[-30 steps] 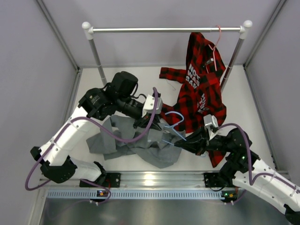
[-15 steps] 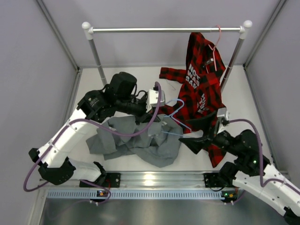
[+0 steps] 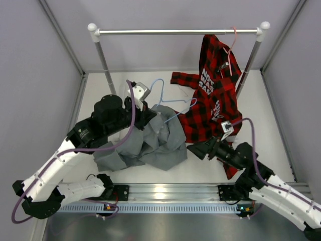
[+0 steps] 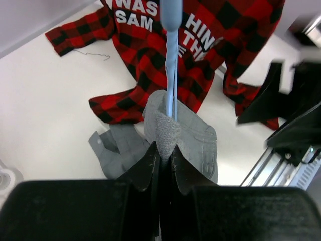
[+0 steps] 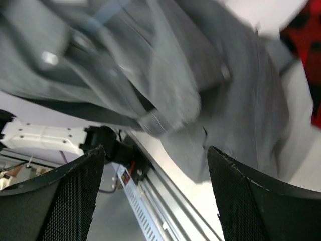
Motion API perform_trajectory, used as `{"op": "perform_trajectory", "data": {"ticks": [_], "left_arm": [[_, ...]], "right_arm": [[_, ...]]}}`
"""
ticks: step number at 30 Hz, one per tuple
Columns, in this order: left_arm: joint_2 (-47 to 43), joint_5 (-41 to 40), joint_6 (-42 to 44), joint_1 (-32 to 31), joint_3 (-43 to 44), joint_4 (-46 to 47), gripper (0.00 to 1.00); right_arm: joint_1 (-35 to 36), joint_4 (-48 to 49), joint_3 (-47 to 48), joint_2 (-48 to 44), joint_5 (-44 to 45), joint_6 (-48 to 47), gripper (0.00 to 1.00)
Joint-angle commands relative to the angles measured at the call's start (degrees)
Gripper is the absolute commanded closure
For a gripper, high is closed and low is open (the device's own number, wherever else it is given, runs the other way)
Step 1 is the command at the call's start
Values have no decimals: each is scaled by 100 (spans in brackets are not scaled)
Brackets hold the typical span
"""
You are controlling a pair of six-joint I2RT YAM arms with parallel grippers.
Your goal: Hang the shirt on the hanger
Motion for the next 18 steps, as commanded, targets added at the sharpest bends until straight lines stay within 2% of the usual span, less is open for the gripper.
{"op": "perform_trajectory", "data": {"ticks": [1, 3, 7, 9, 12, 13, 14, 15, 16, 18], "left_arm": [[-170, -440, -651, -11, -321, 1301, 100], [-232, -361, -687, -11, -401, 1390, 100], [-302, -246, -617, -11, -524, 1390, 100], [-311, -63, -599, -11, -568, 1390, 100], [-363, 9, -643, -11, -665, 1503, 100], [-390, 0, -661, -19, -691, 1530, 100], [-425, -9, -661, -11, -752, 1548, 100], [-443, -35, -652, -11, -762, 1557, 100], [-469, -26, -626, -11, -779, 1565, 100], [-478, -113, -521, -11, -771, 1400, 100]], "right_arm": [[59, 2280, -581, 707, -503, 1107, 21], [68, 2429, -607, 1174, -178, 1081, 21], [77, 3342, -652, 1990, 34, 950, 24], [77, 3388, -494, 2307, 130, 791, 25], [95, 3782, -423, 2879, 210, 729, 33], [86, 3923, -432, 2985, 219, 738, 47], [95, 4133, -432, 3177, 227, 746, 56], [86, 4196, -423, 3249, 228, 764, 73], [95, 4231, -423, 3284, 262, 773, 85], [86, 4004, -414, 3171, 394, 694, 100]]}}
